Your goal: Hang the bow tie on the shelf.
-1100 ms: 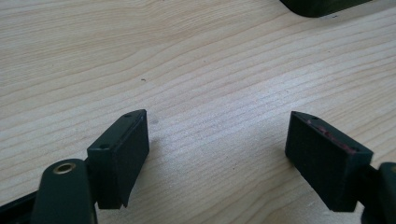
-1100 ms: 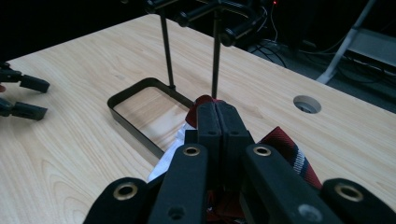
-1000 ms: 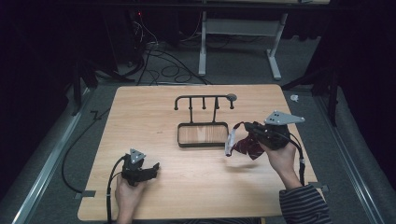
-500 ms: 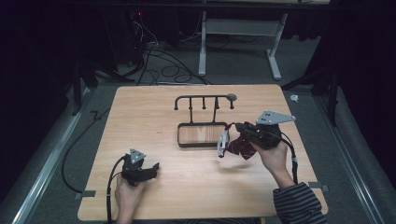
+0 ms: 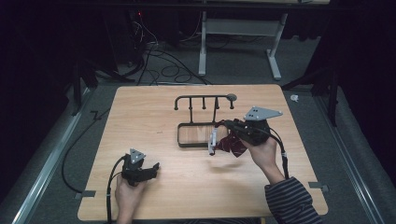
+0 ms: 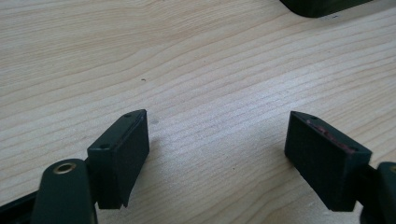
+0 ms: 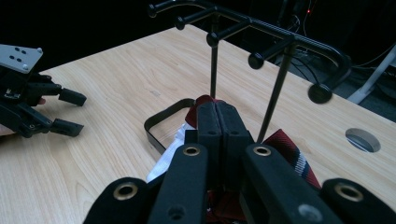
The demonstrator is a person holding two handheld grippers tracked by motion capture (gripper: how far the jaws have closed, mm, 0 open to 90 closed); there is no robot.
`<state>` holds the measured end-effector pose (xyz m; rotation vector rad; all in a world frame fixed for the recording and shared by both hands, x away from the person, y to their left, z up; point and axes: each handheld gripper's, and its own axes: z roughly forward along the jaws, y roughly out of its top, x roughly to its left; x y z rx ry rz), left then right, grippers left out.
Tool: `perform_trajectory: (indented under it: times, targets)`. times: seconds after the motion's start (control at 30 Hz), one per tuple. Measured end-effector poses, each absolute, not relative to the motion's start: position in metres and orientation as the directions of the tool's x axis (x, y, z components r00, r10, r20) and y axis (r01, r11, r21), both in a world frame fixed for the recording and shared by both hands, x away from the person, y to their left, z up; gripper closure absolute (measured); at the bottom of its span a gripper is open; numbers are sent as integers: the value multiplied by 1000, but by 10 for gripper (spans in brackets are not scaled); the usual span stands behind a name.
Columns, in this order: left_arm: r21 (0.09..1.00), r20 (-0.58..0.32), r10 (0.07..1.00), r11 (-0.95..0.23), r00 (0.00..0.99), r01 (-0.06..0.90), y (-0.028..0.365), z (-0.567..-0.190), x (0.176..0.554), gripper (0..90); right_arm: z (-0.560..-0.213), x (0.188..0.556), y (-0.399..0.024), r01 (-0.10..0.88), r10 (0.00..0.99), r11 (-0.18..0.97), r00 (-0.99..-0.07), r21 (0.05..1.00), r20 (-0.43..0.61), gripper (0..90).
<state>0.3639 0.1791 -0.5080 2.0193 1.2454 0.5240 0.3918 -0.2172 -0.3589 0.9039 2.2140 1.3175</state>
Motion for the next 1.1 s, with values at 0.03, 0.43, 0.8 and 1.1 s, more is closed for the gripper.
perform_trajectory:
  times: [0.03,0.43,0.8,1.1]
  targets:
    - [737,-20,889,-296,457,608,179,-508,364,224,-359,393,-215,318,705,346,-709,883,-22,900]
    - [737,-21,889,-295,457,608,179,-508,364,224,-355,403,-200,315,700,352,-714,882,-24,900]
    - [737,-22,889,-294,457,608,179,-508,364,225,-350,414,-184,311,695,351,-719,883,-23,900]
    - [737,-22,889,-294,457,608,179,-508,364,225,-348,423,-174,312,694,357,-720,880,-26,900]
